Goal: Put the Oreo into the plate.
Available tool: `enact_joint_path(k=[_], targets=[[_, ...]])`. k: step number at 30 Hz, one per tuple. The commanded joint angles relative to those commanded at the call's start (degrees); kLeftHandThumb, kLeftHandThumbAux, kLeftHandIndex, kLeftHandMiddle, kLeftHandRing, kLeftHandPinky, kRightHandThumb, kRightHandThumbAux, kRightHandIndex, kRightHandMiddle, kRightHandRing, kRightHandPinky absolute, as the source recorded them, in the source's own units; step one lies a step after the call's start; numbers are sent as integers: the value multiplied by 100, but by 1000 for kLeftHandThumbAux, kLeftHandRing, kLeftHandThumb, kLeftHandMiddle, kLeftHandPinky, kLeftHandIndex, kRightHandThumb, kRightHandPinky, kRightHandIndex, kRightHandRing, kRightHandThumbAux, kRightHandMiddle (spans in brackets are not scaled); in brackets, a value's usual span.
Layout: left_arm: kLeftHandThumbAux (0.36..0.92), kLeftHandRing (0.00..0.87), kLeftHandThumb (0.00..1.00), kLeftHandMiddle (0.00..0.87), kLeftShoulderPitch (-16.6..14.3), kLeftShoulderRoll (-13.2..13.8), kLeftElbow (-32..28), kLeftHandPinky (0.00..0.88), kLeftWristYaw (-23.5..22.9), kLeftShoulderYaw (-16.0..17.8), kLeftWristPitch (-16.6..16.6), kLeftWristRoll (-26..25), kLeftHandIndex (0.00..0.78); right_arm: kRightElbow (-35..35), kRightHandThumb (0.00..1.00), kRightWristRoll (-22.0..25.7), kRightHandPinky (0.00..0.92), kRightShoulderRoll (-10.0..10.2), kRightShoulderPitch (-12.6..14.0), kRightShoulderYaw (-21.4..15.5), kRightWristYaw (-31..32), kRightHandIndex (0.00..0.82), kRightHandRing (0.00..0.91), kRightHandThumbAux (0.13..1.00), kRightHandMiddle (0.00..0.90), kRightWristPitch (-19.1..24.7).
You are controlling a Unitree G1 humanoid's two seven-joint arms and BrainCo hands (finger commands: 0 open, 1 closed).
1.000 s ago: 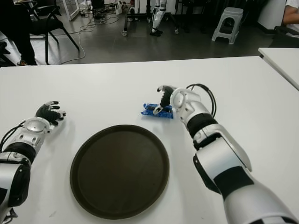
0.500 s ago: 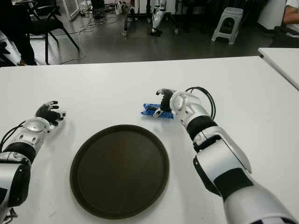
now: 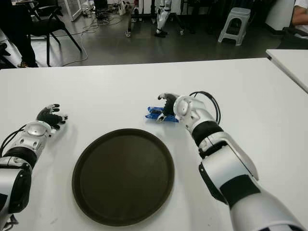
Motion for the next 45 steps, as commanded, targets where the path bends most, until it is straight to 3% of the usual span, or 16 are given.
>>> enact_joint_path(k=[12,24,25,27,29,34,45], targets=[[815,169,150,145,4,10,3,164,36,-22,52,15,104,85,0,1,0,33,40,40,-165,45,28,819,74,-81],[834,223,169,193,43,10,-5,204,-10,82,-74,-90,183,333,0,148,0,157,7,-121,-345,35,13,808,63,-90],[797,234,349,202,44,10,-4,211,-9,85,-78,-90,260,342,0,152,0,162,-8,-125,-337,31,10,808,59,-92],[765,242,508,212,37,8,-2,216,-2,80,-67,-80,328,334,0,178,0,161,0,-150,-328,27,7,808,56,-118],[744,242,606,215,32,8,-1,216,10,69,-51,-62,370,344,0,178,0,159,-9,-152,-318,26,4,810,52,-129],[732,230,662,211,33,11,0,203,23,56,-44,-43,393,387,0,133,0,164,-56,-138,-308,27,1,811,47,-89],[731,177,667,155,21,12,-6,171,27,21,-10,-14,396,514,0,16,0,150,-211,-60,-241,37,11,824,61,55]])
